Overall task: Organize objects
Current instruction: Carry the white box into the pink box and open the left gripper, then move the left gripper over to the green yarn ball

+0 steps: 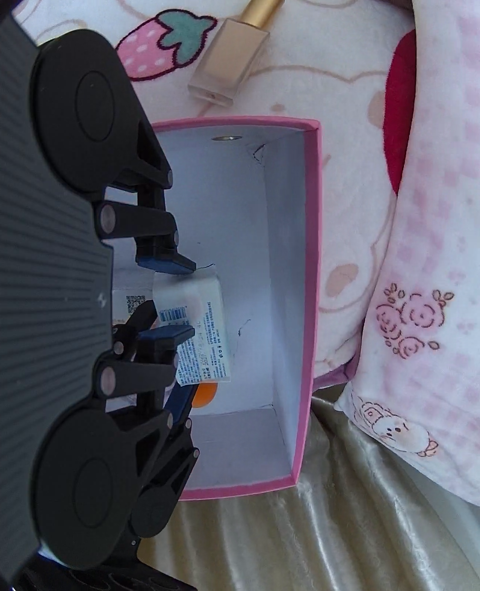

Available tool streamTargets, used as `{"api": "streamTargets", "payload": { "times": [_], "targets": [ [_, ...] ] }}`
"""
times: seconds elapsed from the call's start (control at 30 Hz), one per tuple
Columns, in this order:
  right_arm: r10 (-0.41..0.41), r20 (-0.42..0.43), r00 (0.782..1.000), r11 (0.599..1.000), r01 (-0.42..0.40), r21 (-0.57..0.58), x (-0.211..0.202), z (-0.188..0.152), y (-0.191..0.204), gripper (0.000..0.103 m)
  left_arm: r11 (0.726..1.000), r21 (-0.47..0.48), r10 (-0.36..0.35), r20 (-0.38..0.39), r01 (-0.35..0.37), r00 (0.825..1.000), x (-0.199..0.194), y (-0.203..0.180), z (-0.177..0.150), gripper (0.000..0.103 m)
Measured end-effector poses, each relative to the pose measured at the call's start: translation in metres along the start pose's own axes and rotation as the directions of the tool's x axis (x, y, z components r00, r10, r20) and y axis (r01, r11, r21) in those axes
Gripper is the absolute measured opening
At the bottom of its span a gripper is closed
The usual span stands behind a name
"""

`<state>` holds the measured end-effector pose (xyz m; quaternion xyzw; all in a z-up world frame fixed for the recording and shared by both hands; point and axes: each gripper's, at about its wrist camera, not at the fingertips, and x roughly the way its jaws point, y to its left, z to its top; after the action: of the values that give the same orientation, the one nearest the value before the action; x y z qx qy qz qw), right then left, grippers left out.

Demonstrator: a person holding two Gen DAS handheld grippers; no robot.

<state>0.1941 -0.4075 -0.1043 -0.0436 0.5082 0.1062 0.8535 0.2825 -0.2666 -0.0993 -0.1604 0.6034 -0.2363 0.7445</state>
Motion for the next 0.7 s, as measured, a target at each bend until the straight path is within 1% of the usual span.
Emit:
{"api": "streamTargets", "payload": {
  "times": [0.07,0.17,0.27,0.37,0.53,0.63,0.7],
  "targets": [
    [0.001,0.008,1.0,1.0,-0.001,-0.002,0.001,-0.003,-0.001,0.064,1.0,0.004,-0.003,0.0,0.003,1.0,0.003,0.0,0.001,0.027],
    [0.006,0.01,1.0,0.999,-0.007,0.036,-0.004,-0.005,-0.006,0.064,0.999,0.034,0.015,0.013,-0.016,1.0,0.003,-0.006,-0.001,0.027],
    [0.016,0.037,0.999,0.998,-0.018,0.056,-0.019,-0.006,-0.007,0.064,0.997,0.067,0.02,0.043,-0.023,0.999,-0.008,-0.009,-0.007,0.028],
    [0.025,0.066,0.998,0.999,-0.027,0.042,-0.042,-0.008,0.0,0.064,0.993,0.115,0.017,0.069,-0.025,0.997,-0.031,-0.011,-0.018,0.028],
    [0.027,0.115,0.993,0.999,-0.029,0.017,-0.086,-0.013,0.021,0.066,0.98,0.192,0.024,0.097,-0.042,0.995,-0.084,-0.014,-0.043,0.028],
    [0.033,0.109,0.993,0.999,-0.031,-0.024,-0.113,-0.012,0.037,0.066,0.974,0.221,0.039,0.078,-0.055,0.996,-0.113,-0.014,-0.055,0.028],
    [0.039,0.123,0.992,0.998,-0.034,-0.045,-0.13,-0.011,0.047,0.067,0.969,0.237,0.056,0.062,-0.069,0.997,-0.133,-0.013,-0.063,0.028]
  ]
}}
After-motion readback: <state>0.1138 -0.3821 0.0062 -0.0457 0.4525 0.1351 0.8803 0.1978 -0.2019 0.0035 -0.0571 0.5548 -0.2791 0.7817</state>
